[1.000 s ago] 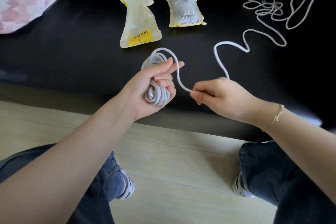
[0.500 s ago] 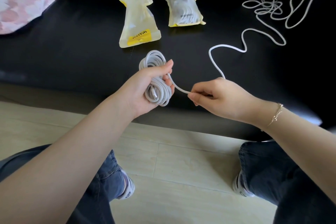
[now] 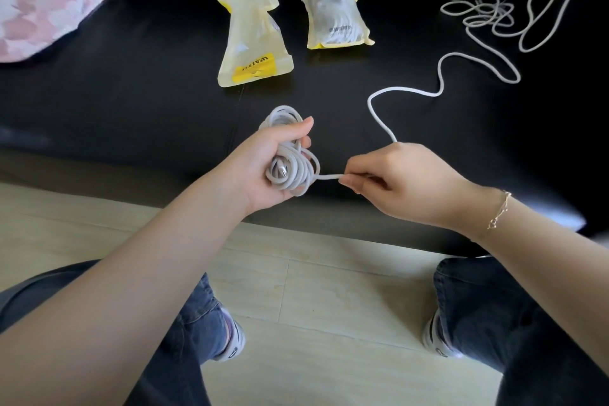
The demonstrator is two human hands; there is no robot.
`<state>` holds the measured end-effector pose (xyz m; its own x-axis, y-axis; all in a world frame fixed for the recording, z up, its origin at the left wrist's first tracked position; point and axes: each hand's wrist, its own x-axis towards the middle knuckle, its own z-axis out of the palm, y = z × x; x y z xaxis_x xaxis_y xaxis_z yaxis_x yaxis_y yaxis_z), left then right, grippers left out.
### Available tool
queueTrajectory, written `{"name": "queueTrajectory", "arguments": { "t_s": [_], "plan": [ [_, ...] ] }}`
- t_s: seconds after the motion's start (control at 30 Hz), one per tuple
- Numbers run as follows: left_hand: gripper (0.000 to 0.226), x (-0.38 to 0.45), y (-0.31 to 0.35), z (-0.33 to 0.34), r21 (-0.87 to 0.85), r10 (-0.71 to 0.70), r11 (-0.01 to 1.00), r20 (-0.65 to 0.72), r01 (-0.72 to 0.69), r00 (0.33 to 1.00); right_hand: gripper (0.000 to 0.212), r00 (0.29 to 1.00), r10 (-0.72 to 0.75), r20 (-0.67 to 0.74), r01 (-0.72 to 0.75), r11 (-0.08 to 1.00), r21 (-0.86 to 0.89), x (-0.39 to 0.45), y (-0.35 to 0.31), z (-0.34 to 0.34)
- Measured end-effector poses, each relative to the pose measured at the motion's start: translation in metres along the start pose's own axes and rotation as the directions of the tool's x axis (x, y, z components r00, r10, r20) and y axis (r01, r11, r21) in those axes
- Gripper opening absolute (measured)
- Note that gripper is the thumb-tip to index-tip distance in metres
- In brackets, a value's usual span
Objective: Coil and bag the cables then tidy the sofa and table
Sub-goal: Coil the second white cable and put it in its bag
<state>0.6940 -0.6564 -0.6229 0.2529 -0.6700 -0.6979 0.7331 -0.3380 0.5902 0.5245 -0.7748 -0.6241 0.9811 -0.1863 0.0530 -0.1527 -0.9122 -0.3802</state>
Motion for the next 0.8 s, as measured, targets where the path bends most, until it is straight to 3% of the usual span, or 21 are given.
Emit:
{"name": "queueTrajectory", "arguments": {
  "t_s": [0.1, 0.2, 0.4, 0.57, 0.8],
  "plan": [
    [0.024, -0.002, 0.002, 0.001, 0.035, 0.04, 0.999, -0.089, -0.037, 0.995, 0.031, 0.993, 0.004, -0.116, -0.008, 0.999, -0.032, 0.0, 0.003, -0.007],
    [0.023, -0.003, 0.003, 0.001, 0.077, 0.043, 0.996, -0.115, -0.035, 0.992, 0.032, 0.989, 0.045, -0.139, -0.058, 0.994, -0.093, 0.0, 0.009, -0.009],
    [0.022, -0.005, 0.003, 0.0, -0.15, -0.083, 0.985, -0.008, 0.081, 0.997, 0.031, 0.995, 0.092, -0.027, -0.095, 0.989, -0.115, -0.001, 0.008, 0.0],
    [0.016, -0.003, -0.004, 0.003, -0.129, -0.015, 0.992, -0.105, 0.001, 0.994, 0.034, 0.998, 0.001, 0.06, 0.005, 0.996, -0.094, -0.003, -0.004, 0.015],
    [0.016, -0.004, -0.003, 0.006, -0.209, 0.014, 0.978, -0.004, -0.014, 1.0, 0.034, 0.996, -0.013, 0.092, 0.018, 0.998, -0.06, -0.001, -0.007, 0.019]
  ]
}}
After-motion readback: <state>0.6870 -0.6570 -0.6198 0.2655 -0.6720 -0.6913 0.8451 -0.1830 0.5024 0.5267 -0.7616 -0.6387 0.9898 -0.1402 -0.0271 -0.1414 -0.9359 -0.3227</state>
